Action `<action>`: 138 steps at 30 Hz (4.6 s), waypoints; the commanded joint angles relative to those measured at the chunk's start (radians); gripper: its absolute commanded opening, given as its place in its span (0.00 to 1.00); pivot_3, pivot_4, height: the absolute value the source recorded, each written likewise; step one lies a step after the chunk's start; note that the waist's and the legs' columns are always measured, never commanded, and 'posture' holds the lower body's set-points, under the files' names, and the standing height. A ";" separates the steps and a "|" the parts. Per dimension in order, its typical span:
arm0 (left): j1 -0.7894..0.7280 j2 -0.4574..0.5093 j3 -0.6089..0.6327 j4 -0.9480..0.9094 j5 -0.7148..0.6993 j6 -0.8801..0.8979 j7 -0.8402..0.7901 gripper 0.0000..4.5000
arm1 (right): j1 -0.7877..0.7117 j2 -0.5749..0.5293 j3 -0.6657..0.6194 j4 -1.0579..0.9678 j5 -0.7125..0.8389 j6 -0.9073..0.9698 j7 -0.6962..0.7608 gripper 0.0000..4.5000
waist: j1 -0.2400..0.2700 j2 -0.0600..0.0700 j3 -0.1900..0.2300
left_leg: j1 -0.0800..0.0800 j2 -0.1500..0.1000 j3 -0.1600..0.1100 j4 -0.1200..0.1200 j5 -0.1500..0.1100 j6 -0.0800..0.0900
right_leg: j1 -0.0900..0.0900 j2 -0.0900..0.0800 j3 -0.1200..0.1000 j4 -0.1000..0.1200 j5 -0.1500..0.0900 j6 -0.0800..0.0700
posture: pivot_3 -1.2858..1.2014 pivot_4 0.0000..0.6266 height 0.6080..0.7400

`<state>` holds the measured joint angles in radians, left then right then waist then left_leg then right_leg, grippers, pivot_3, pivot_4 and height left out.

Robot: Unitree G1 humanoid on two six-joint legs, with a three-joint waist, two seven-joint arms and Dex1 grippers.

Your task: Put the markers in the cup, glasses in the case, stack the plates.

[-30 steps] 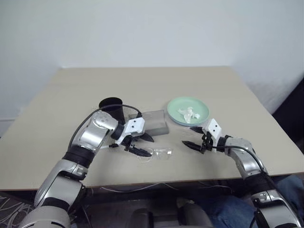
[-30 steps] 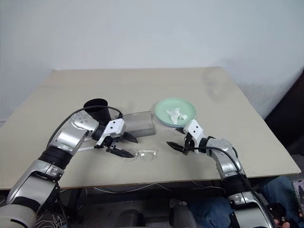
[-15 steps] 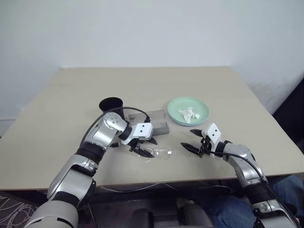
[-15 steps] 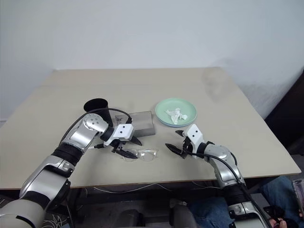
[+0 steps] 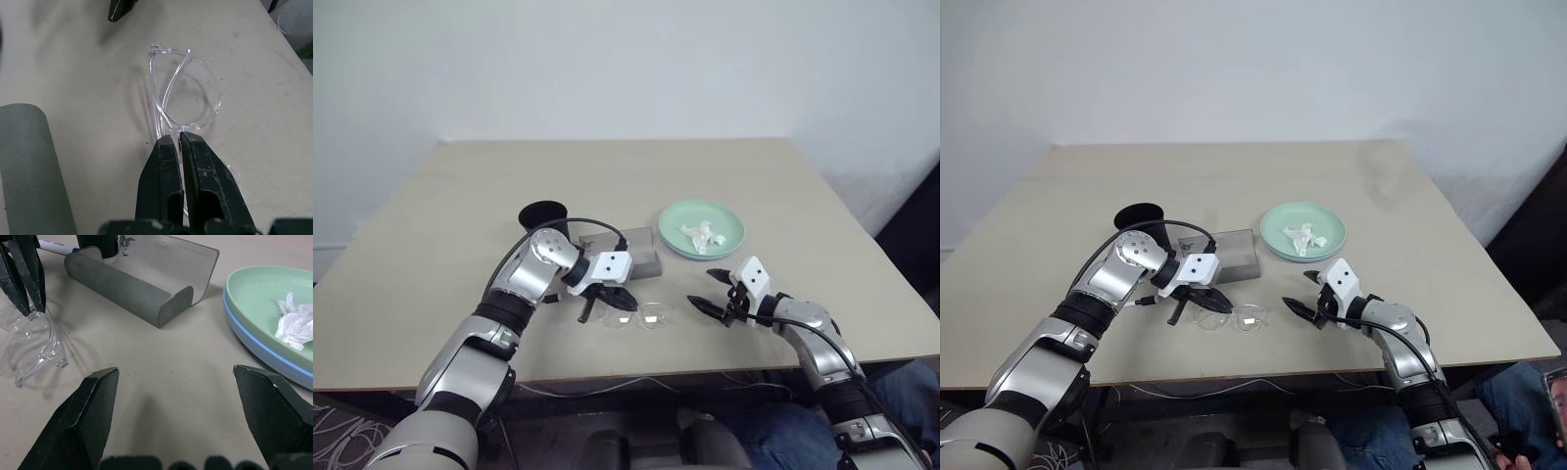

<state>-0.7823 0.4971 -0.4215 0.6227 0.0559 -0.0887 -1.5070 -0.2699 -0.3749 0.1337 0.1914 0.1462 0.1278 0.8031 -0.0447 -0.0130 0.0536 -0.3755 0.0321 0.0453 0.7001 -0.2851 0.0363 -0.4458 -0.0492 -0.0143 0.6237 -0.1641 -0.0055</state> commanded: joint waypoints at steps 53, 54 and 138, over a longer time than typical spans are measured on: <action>-0.359 -0.063 0.006 0.577 0.363 -0.364 0.625 0.01 | 0.009 0.002 -0.010 -0.095 0.097 -0.013 0.088 0.90 | 0.000 -0.002 0.000 | -0.001 0.000 0.000 0.000 0.000 0.000 | 0.000 0.000 -0.001 0.000 0.001 0.002 | 0.52 0.00 0.86; -0.352 -0.069 0.012 0.582 0.356 -0.360 0.610 0.01 | 0.009 0.002 -0.010 -0.096 0.098 -0.013 0.088 0.90 | 0.000 -0.002 0.000 | -0.001 0.000 0.000 0.000 0.000 0.000 | -0.001 0.000 -0.001 0.000 0.001 0.002 | 0.52 0.00 0.86; -0.367 -0.094 0.097 0.548 0.250 -0.231 0.661 0.61 | -0.053 0.044 0.017 -0.005 0.077 -0.066 0.092 0.90 | 0.000 -0.003 -0.002 | -0.001 -0.002 -0.001 0.002 0.002 0.003 | 0.002 0.000 0.000 0.001 0.002 0.003 | 0.52 0.00 0.86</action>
<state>-1.1073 0.4064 -0.3284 1.1719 0.2914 -0.2967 -0.8966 -0.3037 -0.3313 0.1613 0.2064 0.2226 0.0819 0.8951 -0.0447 -0.0159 0.0511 -0.3767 0.0306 0.0440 0.7025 -0.2835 0.0391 -0.4443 -0.0493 -0.0143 0.6244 -0.1621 -0.0029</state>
